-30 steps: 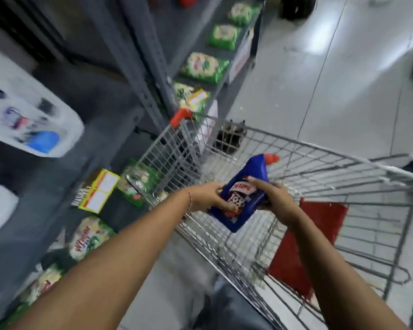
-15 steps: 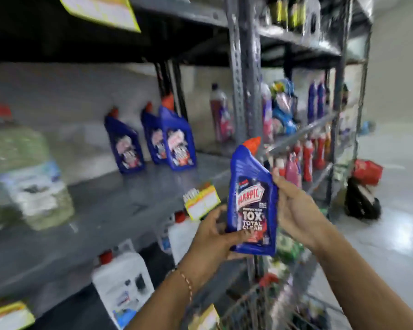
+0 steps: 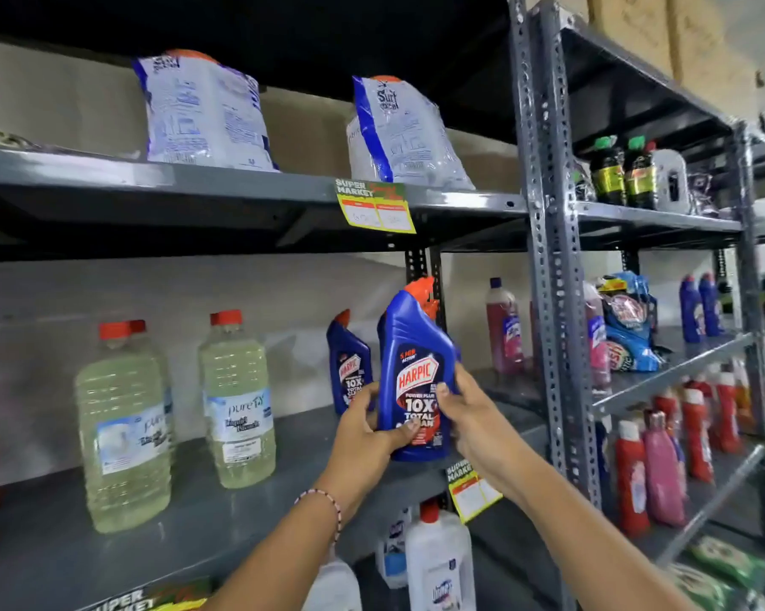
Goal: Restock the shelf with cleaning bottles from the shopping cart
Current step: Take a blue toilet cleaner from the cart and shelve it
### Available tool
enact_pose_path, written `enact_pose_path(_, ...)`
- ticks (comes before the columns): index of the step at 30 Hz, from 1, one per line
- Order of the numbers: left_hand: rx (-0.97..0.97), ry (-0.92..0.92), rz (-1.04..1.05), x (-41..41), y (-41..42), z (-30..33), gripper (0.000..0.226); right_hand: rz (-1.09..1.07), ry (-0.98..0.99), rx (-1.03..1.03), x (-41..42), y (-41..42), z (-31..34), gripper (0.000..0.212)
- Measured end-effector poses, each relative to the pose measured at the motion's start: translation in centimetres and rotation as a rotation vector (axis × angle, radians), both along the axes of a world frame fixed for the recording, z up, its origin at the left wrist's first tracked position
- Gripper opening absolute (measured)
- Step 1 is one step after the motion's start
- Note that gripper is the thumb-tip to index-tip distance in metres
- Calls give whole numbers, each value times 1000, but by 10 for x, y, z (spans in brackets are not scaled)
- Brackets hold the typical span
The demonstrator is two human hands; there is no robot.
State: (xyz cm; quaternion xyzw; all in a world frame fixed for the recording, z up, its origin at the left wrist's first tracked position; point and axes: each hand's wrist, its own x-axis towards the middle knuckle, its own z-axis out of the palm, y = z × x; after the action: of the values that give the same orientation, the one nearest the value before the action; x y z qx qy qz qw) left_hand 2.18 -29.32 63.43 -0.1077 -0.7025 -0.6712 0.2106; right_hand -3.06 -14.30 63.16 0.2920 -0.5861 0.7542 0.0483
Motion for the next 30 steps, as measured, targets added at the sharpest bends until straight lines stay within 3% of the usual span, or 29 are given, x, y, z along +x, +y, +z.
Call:
enact_pose_path(6,-133,-61,158,-39,-38,-24,58,-129,64,249,-38,-43,-12,44)
enact_pose_path(16,-415,-235,475,-89,-70,-23,63,-17,67,718,-107,-75,-25,46)
enact_pose_path(21,-407,-256,535,-105,-65,-27,64,-62,-4,595,-117,-75,-27,40)
enact_pose_path(30,-453,-227,480,-134,-47,-29,63,-75,-59,417,-118,-66,-32,46)
